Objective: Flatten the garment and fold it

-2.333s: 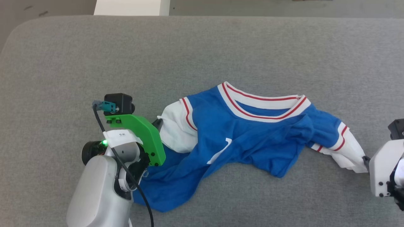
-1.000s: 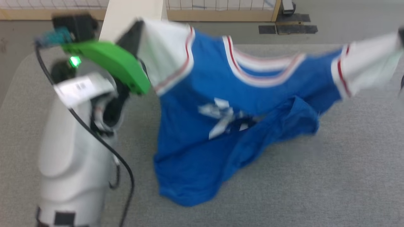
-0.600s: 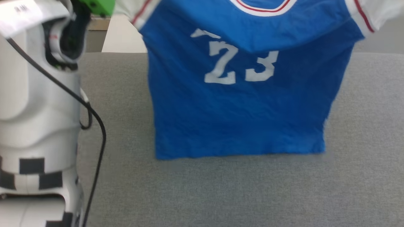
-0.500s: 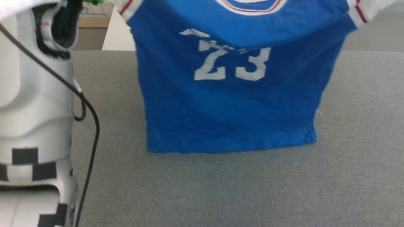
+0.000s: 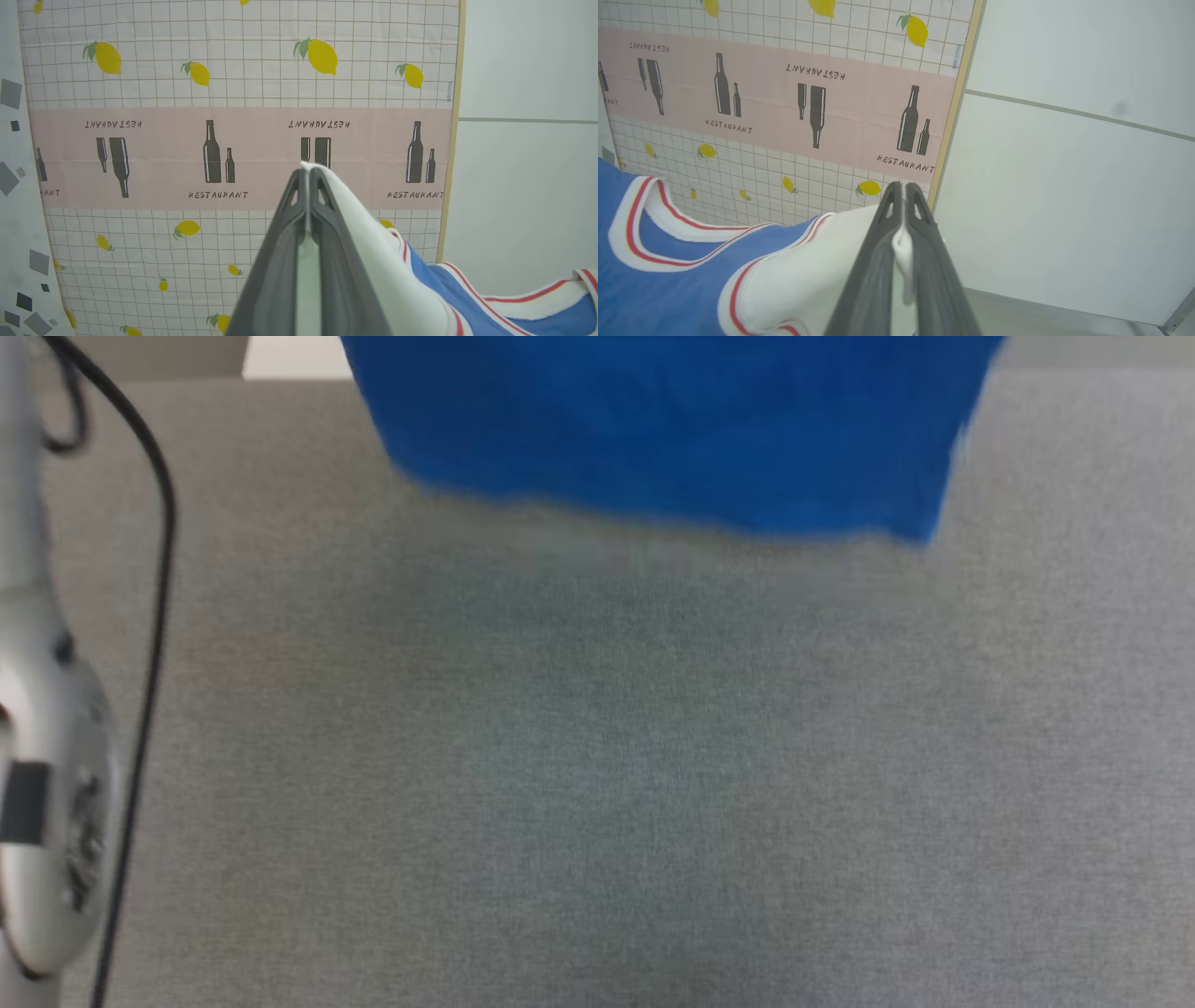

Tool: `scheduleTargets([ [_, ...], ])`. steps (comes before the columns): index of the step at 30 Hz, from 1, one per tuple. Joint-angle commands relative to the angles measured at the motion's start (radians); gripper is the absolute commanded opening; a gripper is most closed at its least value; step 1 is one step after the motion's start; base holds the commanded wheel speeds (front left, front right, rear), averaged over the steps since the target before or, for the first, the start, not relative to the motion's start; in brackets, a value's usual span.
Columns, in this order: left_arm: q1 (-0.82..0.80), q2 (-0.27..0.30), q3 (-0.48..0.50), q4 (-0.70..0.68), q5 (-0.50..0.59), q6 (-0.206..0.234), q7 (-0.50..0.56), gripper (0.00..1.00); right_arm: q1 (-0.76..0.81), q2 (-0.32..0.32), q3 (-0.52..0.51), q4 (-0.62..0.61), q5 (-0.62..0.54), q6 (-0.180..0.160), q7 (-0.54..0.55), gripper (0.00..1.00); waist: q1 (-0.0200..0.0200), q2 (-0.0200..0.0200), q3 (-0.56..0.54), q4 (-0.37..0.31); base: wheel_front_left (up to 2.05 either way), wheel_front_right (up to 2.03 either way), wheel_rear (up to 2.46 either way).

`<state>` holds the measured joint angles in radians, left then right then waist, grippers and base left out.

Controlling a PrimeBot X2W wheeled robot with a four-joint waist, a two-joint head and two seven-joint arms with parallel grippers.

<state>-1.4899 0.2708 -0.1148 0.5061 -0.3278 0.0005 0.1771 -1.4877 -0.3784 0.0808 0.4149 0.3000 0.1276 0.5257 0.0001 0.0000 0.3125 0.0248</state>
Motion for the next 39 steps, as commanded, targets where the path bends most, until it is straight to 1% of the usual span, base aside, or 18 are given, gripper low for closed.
scheduleTargets([
  [1, -0.042, 0.008, 0.001, 0.022, 0.010, 0.003, -0.028, 0.00, -0.046, 0.015, -0.009, 0.033, -0.016, 0.003, -0.031, 0.00, -0.0001, 0.0000, 0.089, -0.018, 0.00, 0.00, 0.00],
  [5, -0.111, 0.005, 0.013, 0.085, 0.004, 0.004, -0.090, 0.00, -0.137, 0.038, -0.003, 0.100, -0.036, 0.003, -0.110, 0.00, -0.0001, 0.0000, 0.122, -0.017, 0.00, 0.00, 0.00],
  [10, -0.121, 0.007, 0.022, 0.157, -0.013, -0.010, -0.131, 0.00, -0.175, 0.028, 0.028, 0.171, -0.010, 0.003, -0.158, 0.00, -0.0001, 0.0000, 0.152, -0.007, 0.00, 0.00, 0.00],
  [16, -0.056, -0.010, 0.019, 0.242, -0.038, -0.037, -0.176, 0.00, -0.126, -0.015, 0.090, 0.205, 0.063, 0.003, -0.195, 0.00, -0.0001, 0.0000, 0.166, 0.018, 0.00, 0.00, 0.00],
  [20, 0.029, -0.035, 0.023, 0.283, -0.072, -0.065, -0.215, 0.00, -0.030, -0.055, 0.141, 0.187, 0.149, 0.003, -0.221, 0.00, -0.0001, 0.0000, 0.139, 0.033, 0.00, 0.00, 0.00],
  [25, 0.195, -0.073, 0.027, 0.309, -0.134, -0.104, -0.255, 0.00, 0.181, -0.109, 0.169, 0.130, 0.277, 0.003, -0.257, 0.00, -0.0001, 0.0000, 0.058, 0.049, 0.00, 0.00, 0.00],
  [27, 0.280, -0.085, 0.026, 0.304, -0.157, -0.113, -0.271, 0.00, 0.295, -0.131, 0.165, 0.093, 0.327, 0.003, -0.275, 0.00, -0.0001, 0.0000, 0.016, 0.056, 0.00, 0.00, 0.00],
  [30, 0.444, -0.094, 0.005, 0.289, -0.185, -0.124, -0.278, 0.00, 0.518, -0.151, 0.151, 0.033, 0.396, 0.003, -0.292, 0.00, -0.0001, 0.0000, -0.058, 0.059, 0.00, 0.00, 0.00],
  [34, 0.652, -0.098, -0.004, 0.244, -0.232, -0.129, -0.281, 0.00, 0.791, -0.156, 0.115, -0.037, 0.445, 0.003, -0.299, 0.00, -0.0001, 0.0000, -0.133, 0.056, 0.00, 0.00, 0.00],
  [36, 0.770, -0.102, -0.005, 0.203, -0.264, -0.130, -0.275, 0.00, 0.943, -0.145, 0.075, -0.076, 0.460, 0.003, -0.298, 0.00, -0.0001, 0.0000, -0.166, 0.053, 0.00, 0.00, 0.00],
  [39, 0.917, -0.111, -0.009, 0.142, -0.304, -0.130, -0.247, 0.00, 1.120, -0.125, 0.012, -0.119, 0.466, 0.003, -0.290, 0.00, -0.0001, 0.0000, -0.199, 0.051, 0.00, 0.00, 0.00],
])
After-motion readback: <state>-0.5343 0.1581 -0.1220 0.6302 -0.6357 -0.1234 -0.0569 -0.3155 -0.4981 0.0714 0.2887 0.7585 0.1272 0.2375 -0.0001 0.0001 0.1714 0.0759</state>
